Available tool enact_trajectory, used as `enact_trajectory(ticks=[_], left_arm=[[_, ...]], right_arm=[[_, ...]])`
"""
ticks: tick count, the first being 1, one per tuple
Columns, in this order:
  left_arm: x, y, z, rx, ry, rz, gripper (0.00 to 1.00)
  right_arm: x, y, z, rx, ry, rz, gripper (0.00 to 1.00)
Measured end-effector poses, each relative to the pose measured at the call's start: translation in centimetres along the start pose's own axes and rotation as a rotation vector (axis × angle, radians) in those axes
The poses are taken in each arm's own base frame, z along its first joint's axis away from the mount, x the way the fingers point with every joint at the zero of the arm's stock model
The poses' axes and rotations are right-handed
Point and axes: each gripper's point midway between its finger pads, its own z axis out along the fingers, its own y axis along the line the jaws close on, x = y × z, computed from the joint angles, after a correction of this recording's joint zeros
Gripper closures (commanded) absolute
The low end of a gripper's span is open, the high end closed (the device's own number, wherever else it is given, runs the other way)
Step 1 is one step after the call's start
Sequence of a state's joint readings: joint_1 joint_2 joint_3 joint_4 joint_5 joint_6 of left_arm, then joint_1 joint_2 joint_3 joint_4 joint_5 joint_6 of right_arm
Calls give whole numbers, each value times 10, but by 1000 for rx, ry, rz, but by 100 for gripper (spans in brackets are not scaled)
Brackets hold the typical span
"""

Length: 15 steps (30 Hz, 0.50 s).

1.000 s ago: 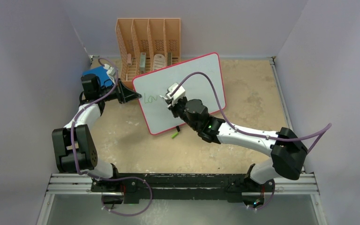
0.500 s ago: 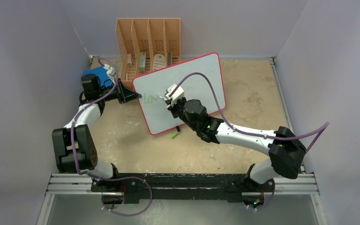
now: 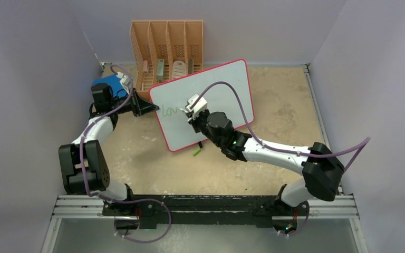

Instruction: Write a sentence on the whiteboard

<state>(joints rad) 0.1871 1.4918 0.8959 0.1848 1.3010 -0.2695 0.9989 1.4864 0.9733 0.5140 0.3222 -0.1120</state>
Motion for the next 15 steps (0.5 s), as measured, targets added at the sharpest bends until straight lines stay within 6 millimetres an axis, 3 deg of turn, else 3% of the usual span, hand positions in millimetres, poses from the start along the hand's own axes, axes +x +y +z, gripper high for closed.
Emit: enact_trajectory(ticks=[15], left_arm=[[0, 0, 0, -2, 0, 0, 100]], right_arm=[[0, -6, 1, 13, 1, 2, 100]])
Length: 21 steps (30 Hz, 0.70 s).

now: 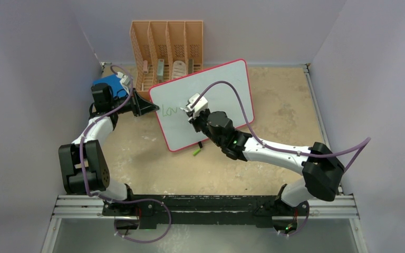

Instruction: Write a sentence on the whiteboard

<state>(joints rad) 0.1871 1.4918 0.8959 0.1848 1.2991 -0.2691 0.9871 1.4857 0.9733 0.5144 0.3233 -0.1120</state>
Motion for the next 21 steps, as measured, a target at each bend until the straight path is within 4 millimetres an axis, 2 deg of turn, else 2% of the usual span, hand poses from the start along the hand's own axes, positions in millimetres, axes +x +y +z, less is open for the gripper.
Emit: enact_trajectory(ticks=[21], left_arm=[[0, 1, 0, -3, -1, 0, 100]], right_arm=[[0, -10, -2, 20, 0, 3, 100]])
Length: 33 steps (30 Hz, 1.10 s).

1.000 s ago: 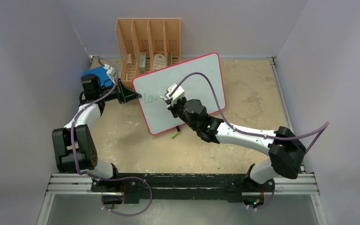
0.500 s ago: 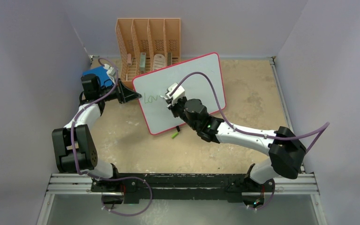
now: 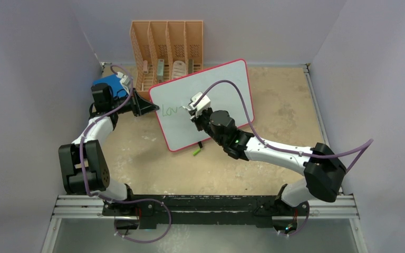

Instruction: Write a sentence on the whiteboard

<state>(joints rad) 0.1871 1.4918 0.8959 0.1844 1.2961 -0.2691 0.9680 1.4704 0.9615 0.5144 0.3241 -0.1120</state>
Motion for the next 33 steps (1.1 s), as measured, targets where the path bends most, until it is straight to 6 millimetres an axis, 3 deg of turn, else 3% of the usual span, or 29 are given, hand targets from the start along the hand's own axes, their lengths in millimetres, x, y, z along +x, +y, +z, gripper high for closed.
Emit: enact_trajectory(ticks=[33], left_arm=[[0, 0, 0, 0, 0, 0, 100]], right_arm=[[-7, -2, 4, 5, -17, 5, 100]])
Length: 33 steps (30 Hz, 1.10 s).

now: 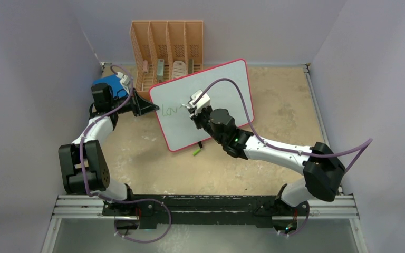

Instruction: Write a sentence on the whiteboard

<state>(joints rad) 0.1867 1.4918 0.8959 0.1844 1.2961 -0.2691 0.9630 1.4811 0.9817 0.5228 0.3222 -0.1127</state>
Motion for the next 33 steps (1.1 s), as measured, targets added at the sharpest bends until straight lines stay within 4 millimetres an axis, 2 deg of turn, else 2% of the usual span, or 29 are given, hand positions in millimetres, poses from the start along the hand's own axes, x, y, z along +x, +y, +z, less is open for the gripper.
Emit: enact_trajectory(ticks=[33], left_arm=[[0, 0, 0, -1, 0, -1, 100]], right_arm=[[2, 14, 2, -80, 1, -25, 100]])
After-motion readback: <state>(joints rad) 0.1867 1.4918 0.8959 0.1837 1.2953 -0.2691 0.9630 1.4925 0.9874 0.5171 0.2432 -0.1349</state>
